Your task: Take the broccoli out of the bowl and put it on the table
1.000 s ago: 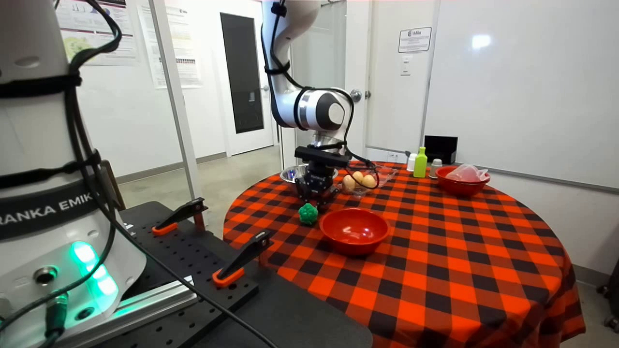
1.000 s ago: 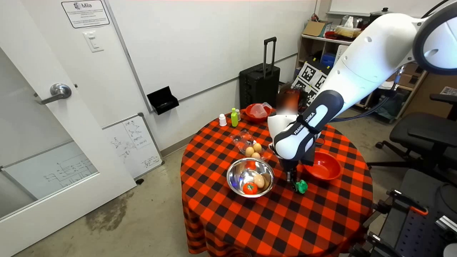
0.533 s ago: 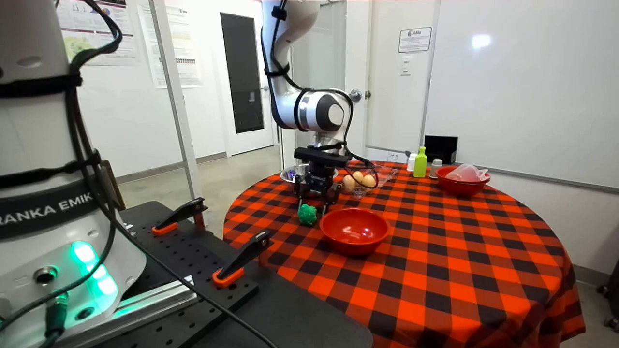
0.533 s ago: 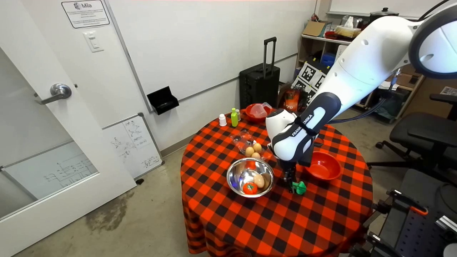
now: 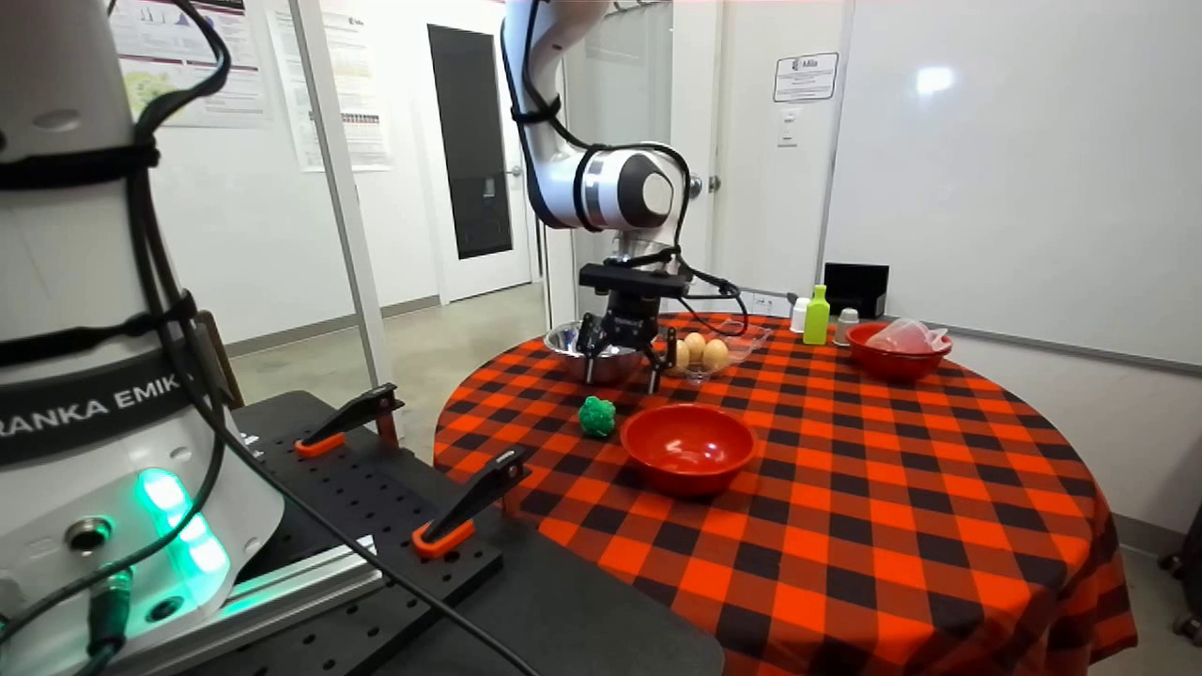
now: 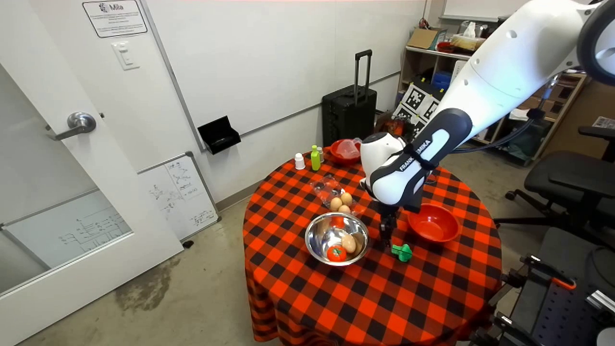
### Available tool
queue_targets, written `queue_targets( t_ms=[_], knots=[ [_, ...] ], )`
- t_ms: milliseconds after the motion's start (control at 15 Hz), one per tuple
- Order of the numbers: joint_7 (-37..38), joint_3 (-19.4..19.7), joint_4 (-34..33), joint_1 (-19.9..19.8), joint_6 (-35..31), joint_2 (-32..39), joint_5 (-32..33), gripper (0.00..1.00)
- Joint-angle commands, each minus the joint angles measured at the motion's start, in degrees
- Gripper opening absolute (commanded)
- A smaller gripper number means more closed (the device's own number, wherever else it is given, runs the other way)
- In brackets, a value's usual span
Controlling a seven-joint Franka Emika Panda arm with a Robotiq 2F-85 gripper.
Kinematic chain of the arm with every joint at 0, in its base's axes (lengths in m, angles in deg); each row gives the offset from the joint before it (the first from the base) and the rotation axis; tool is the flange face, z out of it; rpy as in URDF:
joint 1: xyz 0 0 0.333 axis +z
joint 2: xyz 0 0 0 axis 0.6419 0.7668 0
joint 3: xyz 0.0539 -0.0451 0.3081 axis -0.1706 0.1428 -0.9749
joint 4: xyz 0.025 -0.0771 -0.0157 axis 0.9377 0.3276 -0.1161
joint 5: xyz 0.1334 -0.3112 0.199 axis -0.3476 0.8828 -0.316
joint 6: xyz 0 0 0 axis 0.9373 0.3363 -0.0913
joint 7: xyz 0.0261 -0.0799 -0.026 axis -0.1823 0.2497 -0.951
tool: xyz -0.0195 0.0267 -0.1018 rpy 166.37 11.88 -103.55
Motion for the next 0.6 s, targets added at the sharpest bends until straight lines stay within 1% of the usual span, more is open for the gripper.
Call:
queue_targets(
  t_ms=[0, 333, 467, 533],
  knots=[
    [-1.4, -0.4, 6.4, -1.2, -1.8, -8.1, 0.1, 1.0],
    [-6.0, -1.8, 10.3, -3.2, -0.6, -15.5, -1.5, 1.0],
    [-7.4, -2.6, 11.1, -4.0, 1.3, -17.6, -3.2, 1.0],
    [-5.1, -1.1, 8.4, -2.5, 0.2, -14.2, -1.5, 1.0]
  ],
)
